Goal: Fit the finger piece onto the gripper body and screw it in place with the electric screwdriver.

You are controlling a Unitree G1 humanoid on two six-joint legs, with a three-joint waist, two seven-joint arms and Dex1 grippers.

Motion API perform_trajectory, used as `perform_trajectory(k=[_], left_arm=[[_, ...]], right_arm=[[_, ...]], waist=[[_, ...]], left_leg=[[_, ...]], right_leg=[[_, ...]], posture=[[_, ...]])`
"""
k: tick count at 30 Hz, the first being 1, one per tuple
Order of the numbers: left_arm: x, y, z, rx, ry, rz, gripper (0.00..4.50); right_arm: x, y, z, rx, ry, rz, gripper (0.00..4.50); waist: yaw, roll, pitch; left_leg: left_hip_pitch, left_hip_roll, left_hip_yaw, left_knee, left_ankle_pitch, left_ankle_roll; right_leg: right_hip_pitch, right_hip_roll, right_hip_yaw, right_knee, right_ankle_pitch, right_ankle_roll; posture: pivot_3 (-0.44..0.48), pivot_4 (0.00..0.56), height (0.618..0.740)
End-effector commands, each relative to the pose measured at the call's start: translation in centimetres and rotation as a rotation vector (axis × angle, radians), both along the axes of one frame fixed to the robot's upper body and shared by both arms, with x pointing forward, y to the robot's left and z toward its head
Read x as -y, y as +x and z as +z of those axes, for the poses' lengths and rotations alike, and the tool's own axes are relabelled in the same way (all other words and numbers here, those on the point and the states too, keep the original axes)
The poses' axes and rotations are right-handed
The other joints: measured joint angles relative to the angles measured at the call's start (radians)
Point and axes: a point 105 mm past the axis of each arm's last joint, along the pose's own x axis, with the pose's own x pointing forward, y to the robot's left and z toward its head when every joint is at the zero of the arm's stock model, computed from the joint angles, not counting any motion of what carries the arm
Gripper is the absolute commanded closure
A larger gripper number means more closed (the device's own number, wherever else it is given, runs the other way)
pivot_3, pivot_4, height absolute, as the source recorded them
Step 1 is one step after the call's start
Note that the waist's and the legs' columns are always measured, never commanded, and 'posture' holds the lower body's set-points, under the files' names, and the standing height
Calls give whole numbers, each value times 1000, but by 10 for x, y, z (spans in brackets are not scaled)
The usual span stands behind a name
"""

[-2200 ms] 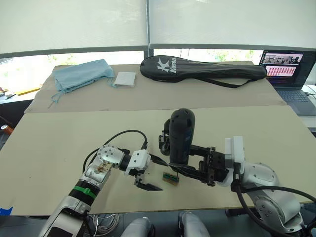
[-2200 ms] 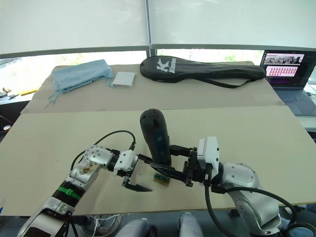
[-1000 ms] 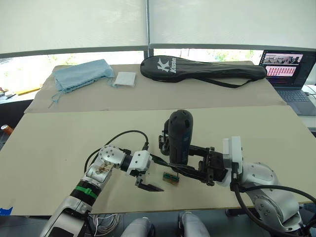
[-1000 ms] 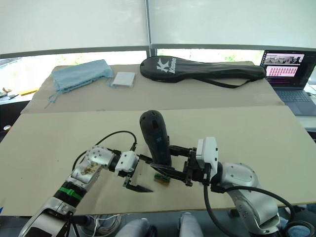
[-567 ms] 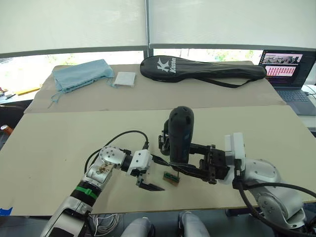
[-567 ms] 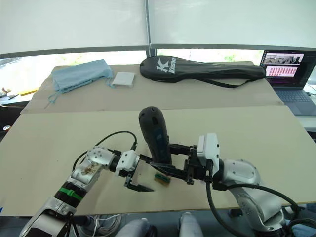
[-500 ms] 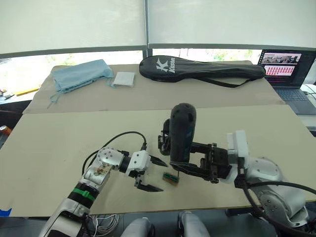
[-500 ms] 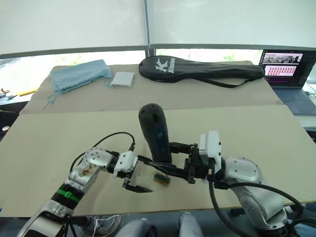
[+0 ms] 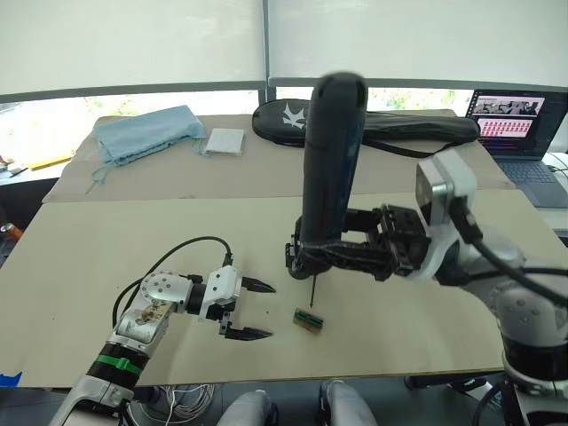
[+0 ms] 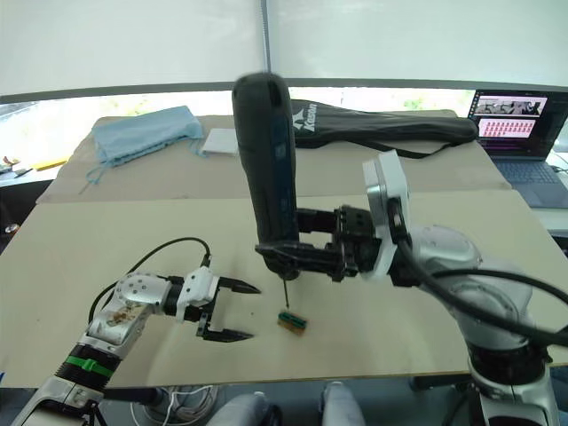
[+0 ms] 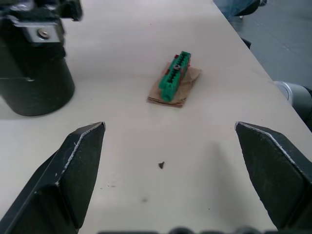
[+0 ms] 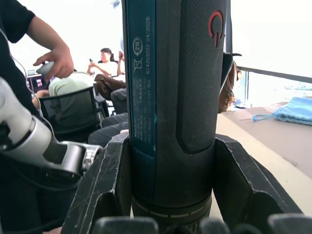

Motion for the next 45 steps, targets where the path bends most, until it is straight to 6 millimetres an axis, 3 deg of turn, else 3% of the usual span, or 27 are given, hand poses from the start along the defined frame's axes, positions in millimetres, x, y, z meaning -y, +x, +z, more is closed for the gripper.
perform_trajectory(k=[1,4,10,16,24,45], left_arm=[[-3,19,18,84,-10,37,0],[-4,33,23,96,-16,59,0],[0,53,29,106,-18,73,0],[8,63,31,112,-22,67,0],[17,70,32,129,-26,56,0],[22,69,31,140,-28,45,0]], right_arm=[[-11,12,26,39,16,8,2621],[-22,27,49,26,52,-10,2621],[-37,48,67,89,44,-80,2621],[-38,60,55,147,-6,-121,2621],[-34,60,35,155,-50,-110,2621],[-37,62,20,138,-57,-104,2621]], waist=[[-1,0,0],[-3,0,0],[-4,0,0],[-7,0,0],[-18,0,0],[-25,0,0]], left_leg=[[0,0,0,0,0,0],[-1,0,0,1,1,-1],[-6,-1,0,2,1,0],[-11,-4,0,5,1,0],[-11,-3,0,6,1,0],[-12,-3,0,7,1,0]], right_leg=[[0,0,0,0,0,0],[-1,0,0,1,0,-1],[-5,1,-3,3,0,0],[-9,1,-5,6,1,0],[-10,1,-4,6,1,0],[-13,0,-4,13,1,0]], posture=[[0,150,736],[0,150,736],[0,150,736],[0,150,736],[0,150,736],[0,150,736]])
